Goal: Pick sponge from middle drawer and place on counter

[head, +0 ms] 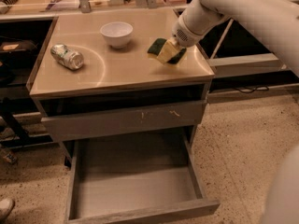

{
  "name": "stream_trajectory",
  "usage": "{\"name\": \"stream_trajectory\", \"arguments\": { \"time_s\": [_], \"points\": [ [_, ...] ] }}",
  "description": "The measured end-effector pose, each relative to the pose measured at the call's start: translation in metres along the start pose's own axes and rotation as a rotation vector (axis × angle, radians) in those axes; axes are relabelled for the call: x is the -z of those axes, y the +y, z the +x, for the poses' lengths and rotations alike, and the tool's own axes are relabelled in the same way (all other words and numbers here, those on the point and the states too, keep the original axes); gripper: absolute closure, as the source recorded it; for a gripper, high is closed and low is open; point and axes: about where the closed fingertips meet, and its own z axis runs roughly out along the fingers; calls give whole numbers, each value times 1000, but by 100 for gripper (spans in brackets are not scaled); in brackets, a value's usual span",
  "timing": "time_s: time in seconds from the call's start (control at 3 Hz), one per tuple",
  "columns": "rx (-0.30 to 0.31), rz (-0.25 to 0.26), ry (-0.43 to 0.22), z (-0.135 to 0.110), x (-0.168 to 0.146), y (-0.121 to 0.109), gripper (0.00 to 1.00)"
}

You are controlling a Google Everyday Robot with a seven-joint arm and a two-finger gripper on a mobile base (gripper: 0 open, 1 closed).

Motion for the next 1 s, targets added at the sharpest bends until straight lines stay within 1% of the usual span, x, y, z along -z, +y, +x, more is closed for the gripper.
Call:
{"name": "stream_trajectory", "arguments": {
  "time_s": [0.33,0.67,1.0],
  "points": [
    [17,-38,-5,-15,-36,-11,100],
    [37,-80,-6,-31,-72,-17,100],
    [35,-78,-12,-33,-75,-20,81]
  ]
}}
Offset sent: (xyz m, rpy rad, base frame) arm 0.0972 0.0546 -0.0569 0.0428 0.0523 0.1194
